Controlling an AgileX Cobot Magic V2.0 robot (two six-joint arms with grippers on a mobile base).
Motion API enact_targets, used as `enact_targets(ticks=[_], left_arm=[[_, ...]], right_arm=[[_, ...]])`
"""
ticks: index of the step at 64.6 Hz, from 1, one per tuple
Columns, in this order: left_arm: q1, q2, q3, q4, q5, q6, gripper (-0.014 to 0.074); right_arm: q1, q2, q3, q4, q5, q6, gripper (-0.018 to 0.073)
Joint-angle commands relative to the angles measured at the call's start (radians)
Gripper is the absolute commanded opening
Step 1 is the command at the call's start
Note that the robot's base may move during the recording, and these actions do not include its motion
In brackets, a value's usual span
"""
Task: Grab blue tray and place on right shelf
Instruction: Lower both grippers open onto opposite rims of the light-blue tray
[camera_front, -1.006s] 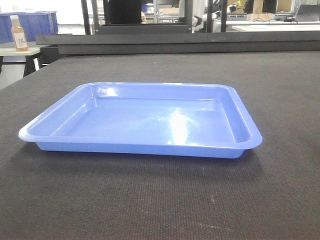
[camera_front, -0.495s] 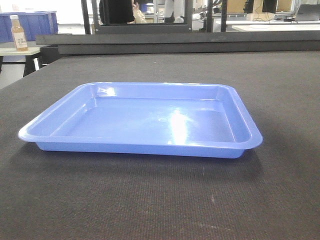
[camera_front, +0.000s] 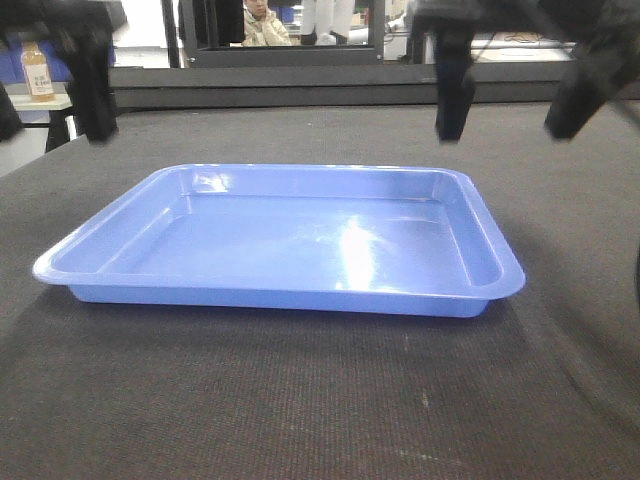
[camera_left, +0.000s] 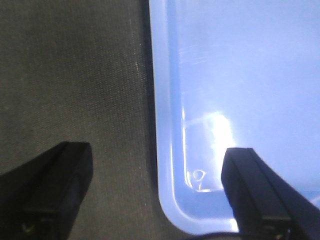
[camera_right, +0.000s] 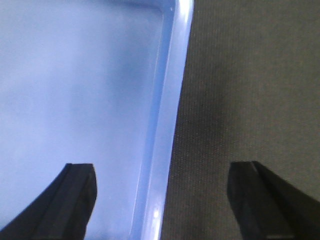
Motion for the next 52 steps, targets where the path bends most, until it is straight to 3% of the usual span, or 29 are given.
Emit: enact_targets(ticks=[1,40,46,52], left_arm=[[-0.003,0.005,-0.041,0.000,-0.032,-0.017,0.0433],[-0.003,0.174,-0.041,-0.049,-0.116,-0.019,0.0433],[-0.003,0.188,-0.041,-0.054,-0.114,-0.019,0.0431],[-0.003,0.193,-0.041,-0.056,-0.114,-0.019,0.0366]], right_arm=[[-0.009,0.005,-0.037,-0.020,-0.023,0.012,0.0623],[-0.020,0.182,-0.037,0.017,-0.084,0.014,0.0619],[-0.020,0.189,-0.037,0.017,-0.084,0.014,0.0540],[-0.020,0.189,-0.037,0.017,-0.085,0.014,0.0358]])
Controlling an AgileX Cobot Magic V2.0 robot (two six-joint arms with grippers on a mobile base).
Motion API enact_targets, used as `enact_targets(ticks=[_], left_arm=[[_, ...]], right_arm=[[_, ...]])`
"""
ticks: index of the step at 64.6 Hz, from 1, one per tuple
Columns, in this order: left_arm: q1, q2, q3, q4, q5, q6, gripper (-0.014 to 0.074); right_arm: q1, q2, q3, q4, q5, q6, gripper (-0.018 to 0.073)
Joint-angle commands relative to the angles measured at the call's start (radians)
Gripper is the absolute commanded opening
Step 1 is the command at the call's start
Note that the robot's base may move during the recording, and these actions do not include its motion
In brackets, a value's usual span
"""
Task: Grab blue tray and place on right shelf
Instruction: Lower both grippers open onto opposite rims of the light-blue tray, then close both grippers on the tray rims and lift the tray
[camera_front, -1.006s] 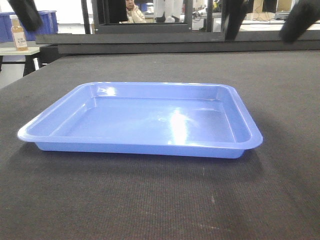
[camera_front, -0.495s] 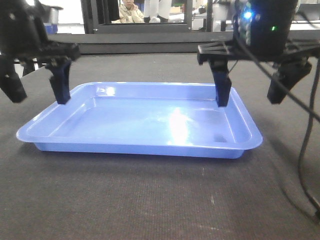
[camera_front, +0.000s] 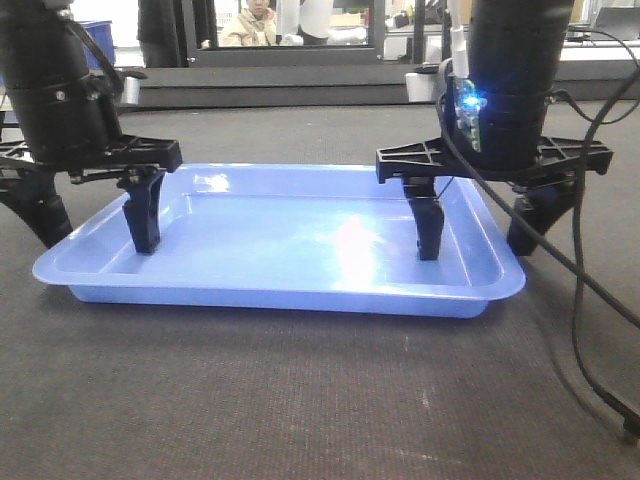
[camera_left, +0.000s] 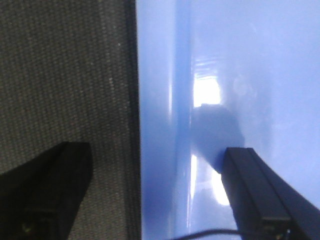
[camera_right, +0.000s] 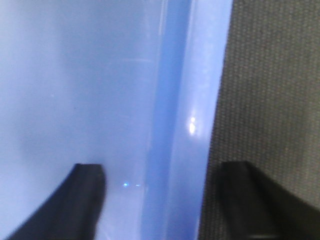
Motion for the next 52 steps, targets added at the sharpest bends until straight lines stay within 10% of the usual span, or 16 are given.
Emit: enact_targets(ticks=[1,8,12,52], left_arm=[[-0.003,-0.046,-0.031,-0.013,-0.019,-0.007,0.0345],[-0.003,-0.046,-0.031,-0.013,-0.019,-0.007,0.0116],[-0.003,-0.046,-0.031,-0.013,-0.019,-0.007,-0.0060],[-0.015,-0.352,-0.037,-0.013,0.140,-0.007,-0.0048]], right_arm=[[-0.007,-0.044,-0.030,-0.019,-0.017,-0.001,0.0301],[-0.007,-0.044,-0.030,-0.019,-0.007,-0.001,0.0028],[-0.007,-0.044,-0.030,-0.019,-0.004,-0.001,0.0072],[0.059,-0.350,-0.001,-0.105,0.081,-0.005,0.0056]])
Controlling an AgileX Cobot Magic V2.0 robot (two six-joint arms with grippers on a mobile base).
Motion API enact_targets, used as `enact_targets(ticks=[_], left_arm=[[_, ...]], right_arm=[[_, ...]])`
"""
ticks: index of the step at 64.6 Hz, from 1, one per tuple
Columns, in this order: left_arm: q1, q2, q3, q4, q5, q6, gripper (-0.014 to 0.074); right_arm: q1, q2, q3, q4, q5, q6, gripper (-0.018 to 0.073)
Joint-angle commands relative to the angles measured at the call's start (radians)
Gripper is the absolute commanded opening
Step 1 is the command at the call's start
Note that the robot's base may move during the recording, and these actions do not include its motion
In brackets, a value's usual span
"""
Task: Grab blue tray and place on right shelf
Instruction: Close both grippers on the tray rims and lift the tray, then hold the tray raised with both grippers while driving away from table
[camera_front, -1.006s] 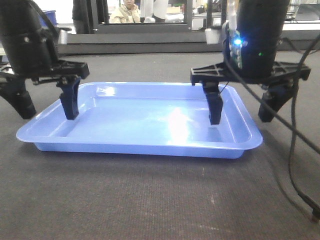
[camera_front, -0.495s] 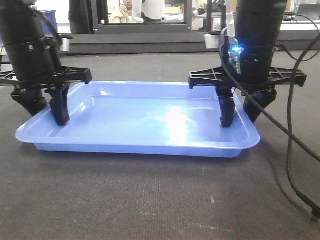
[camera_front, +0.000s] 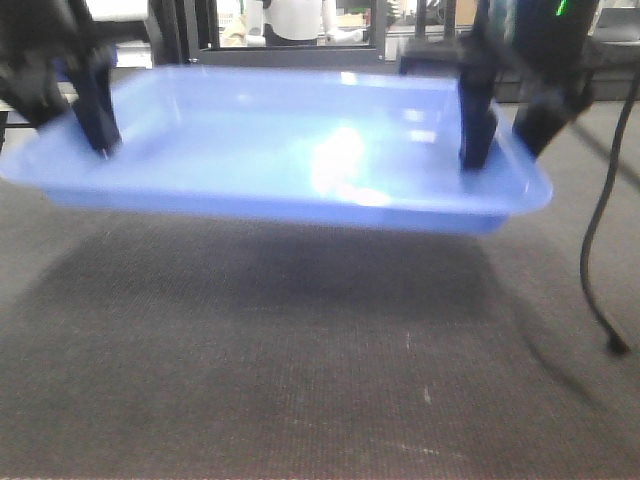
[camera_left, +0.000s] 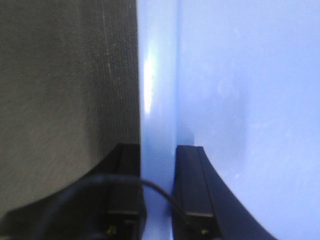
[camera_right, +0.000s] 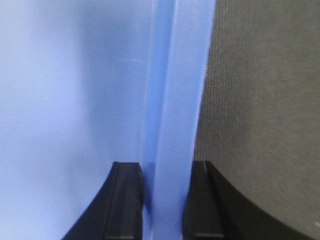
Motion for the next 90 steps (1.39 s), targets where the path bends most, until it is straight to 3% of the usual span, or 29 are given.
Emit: enact_targets(ticks=[1,18,38,90], left_arm=[[-0.016,-0.116,0.009,0.029,0.016,0.001,-0.0048],[-0.100,-0.320,0.157,0.030,0.060,-0.049,-0.0048],[-0.205,-0.411,0.159,0.030,0.092,-0.103,-0.0048],[-0.205,-0.411,0.159,0.026,0.122,-0.103,-0.0048]], right_arm=[[0.038,-0.111,-0.008,-0.076,0.011,-0.016,0.0056],[0.147,-0.275,0.034,-0.090,0.063,-0.016,0.0056],[0.164,-0.403,0.035,-0.090,0.115,-0.016,0.0056],[0.164,-0.417,0.035,-0.090,0.122,-0.016,0.0056]])
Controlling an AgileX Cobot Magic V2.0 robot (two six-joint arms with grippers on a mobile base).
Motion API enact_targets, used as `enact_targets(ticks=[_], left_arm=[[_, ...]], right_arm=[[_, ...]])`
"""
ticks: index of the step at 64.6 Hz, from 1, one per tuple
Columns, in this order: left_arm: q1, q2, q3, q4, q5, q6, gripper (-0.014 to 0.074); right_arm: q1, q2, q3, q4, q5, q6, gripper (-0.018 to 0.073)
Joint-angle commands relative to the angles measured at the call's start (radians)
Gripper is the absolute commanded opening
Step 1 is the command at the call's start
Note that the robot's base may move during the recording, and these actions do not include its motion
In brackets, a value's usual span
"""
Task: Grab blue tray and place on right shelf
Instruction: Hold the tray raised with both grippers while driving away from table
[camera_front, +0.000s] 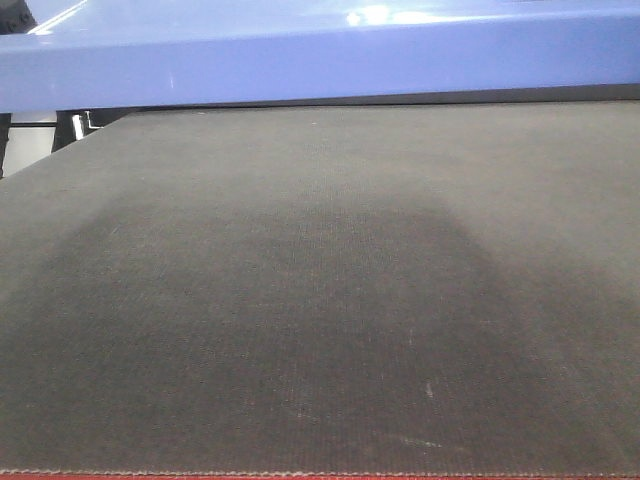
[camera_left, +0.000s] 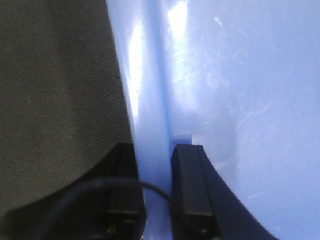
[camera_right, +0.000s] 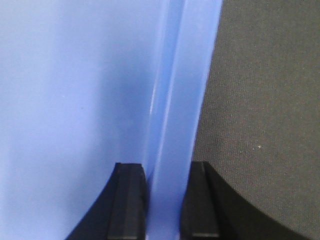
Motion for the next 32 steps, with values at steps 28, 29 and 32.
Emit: enact_targets(ticks=[28,29,32], left_arm=[[-0.016,-0.025,-0.021,-0.014,-0.001,0.037,-0.0048],[-0.016,-0.025,-0.021,-0.014,-0.001,0.037,-0.0048],[-0.016,-0.025,-0.021,-0.014,-0.001,0.037,-0.0048]], right_arm=[[0.006,-0.030,-0.033,-0.019,-0.093,-0.023,0.0056],[0.006,-0.030,-0.033,-0.019,-0.093,-0.023,0.0056],[0.006,-0.030,-0.033,-0.019,-0.093,-0.023,0.0056]])
